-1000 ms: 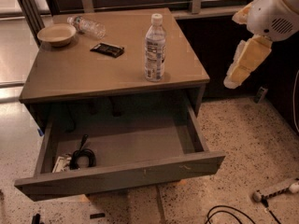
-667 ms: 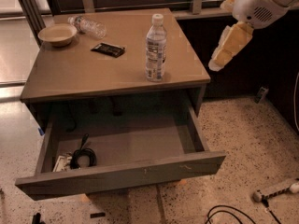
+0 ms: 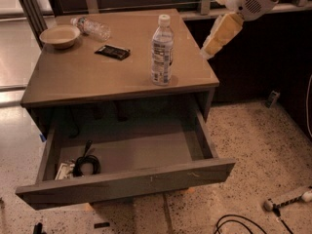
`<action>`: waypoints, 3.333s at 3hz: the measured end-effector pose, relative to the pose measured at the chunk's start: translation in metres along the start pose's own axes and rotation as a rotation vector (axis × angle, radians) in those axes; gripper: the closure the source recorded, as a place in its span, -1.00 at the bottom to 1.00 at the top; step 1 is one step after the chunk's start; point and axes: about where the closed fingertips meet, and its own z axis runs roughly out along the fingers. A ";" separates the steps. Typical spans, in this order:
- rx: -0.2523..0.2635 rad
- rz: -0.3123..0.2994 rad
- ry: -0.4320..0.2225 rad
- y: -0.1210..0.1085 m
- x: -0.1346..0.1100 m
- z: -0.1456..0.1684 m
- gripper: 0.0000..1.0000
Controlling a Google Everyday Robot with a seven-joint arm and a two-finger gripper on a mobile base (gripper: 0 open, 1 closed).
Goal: Place blue plastic bottle into top drawer
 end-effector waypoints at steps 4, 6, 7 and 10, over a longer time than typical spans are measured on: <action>-0.145 0.054 -0.212 0.011 -0.028 0.092 -1.00; -0.176 0.033 -0.272 0.009 -0.051 0.119 -1.00; -0.197 0.037 -0.293 0.013 -0.060 0.132 -1.00; -0.198 0.037 -0.293 0.013 -0.060 0.132 0.31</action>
Offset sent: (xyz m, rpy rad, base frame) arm 0.0255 0.0465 -0.0592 0.2220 0.0860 0.0596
